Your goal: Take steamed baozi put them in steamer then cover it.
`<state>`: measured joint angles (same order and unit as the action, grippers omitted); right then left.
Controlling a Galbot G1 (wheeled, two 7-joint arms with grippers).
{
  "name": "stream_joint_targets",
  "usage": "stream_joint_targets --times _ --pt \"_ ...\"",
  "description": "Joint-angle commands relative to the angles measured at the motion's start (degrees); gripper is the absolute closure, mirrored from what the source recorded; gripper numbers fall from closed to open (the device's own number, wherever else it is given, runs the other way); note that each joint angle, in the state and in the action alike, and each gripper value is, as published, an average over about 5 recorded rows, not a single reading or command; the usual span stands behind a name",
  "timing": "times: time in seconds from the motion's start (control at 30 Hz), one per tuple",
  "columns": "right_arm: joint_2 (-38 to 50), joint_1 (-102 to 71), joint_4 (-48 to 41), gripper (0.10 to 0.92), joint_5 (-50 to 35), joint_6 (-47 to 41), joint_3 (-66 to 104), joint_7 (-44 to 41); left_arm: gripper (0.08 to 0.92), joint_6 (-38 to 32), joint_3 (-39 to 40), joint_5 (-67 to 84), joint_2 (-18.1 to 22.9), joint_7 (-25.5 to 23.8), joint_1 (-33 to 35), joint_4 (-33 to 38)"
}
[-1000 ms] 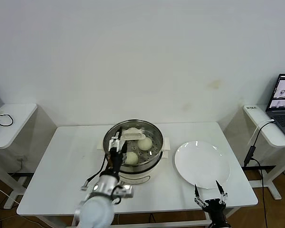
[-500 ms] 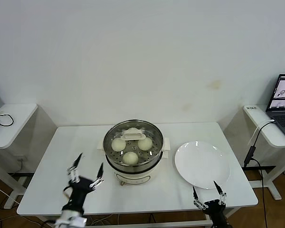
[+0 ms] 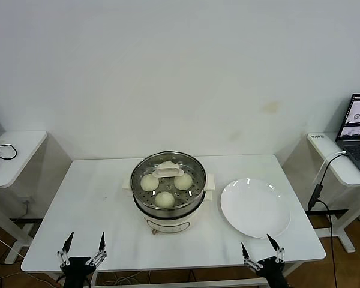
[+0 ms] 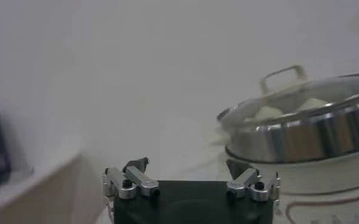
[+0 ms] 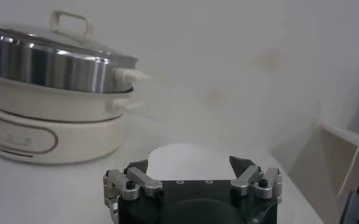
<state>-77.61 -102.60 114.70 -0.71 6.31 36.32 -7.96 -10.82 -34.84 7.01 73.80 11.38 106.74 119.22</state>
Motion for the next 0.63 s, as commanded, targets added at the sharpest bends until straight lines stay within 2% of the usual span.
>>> stream_joint_targets --times 0.03,0.63 --pt "0.97 -1.48 3.21 0.202 -1.90 -5.50 -1.34 -1.36 0.177 -3.36 -2.02 10.48 0.31 0.10 4.36 -1.12" --pt "1.77 -1.89 4.47 0.202 -6.91 -6.81 -1.95 -1.42 0.177 -2.44 -2.25 9.91 0.51 0.04 5.02 -2.20"
